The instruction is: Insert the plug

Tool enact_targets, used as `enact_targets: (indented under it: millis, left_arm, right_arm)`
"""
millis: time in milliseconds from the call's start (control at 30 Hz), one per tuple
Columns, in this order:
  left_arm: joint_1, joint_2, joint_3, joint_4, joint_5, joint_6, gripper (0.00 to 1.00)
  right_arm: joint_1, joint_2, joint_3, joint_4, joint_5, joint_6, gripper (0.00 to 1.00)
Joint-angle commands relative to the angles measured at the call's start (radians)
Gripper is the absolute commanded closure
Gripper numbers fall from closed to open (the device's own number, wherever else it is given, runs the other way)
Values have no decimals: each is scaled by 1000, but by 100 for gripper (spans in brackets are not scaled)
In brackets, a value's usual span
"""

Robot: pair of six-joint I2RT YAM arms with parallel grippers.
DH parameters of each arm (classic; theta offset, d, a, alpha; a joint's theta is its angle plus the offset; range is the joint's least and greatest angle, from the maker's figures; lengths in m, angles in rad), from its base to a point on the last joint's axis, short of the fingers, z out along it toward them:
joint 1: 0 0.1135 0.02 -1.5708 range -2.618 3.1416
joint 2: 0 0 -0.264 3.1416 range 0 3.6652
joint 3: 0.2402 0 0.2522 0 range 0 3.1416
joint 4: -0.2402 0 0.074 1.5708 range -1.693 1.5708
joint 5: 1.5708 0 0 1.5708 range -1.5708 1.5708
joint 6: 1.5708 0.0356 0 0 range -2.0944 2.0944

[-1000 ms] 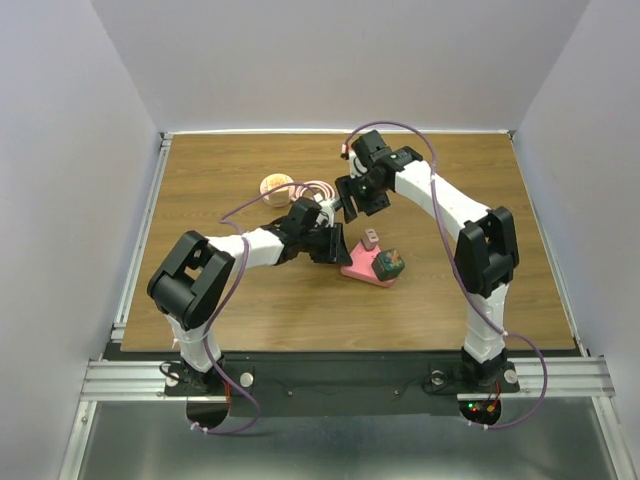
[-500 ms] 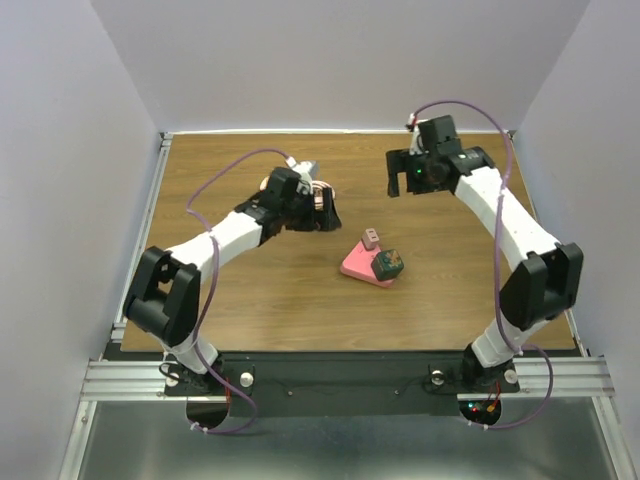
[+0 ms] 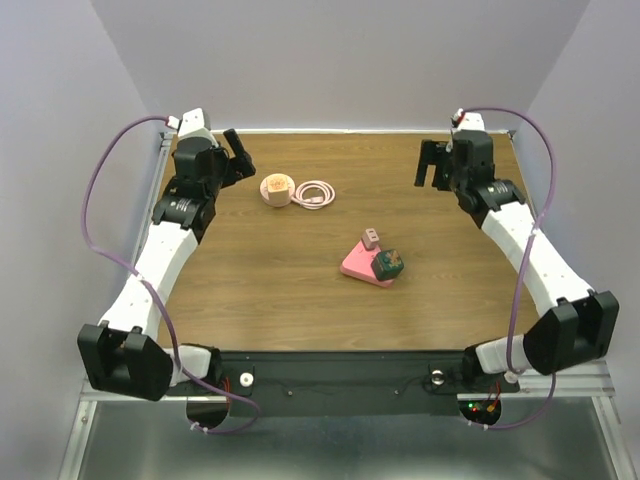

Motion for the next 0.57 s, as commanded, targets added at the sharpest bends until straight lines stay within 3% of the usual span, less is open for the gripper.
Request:
enact_targets:
  millis: [0, 533]
  left_arm:
    - [6, -40, 57, -49, -142, 49, 1]
    - [8, -81, 37, -22, -160, 106, 1]
  right_arm:
    - [-6, -105, -95, 220, 164, 37, 0]
    - [-6, -197, -212, 314, 325, 34, 0]
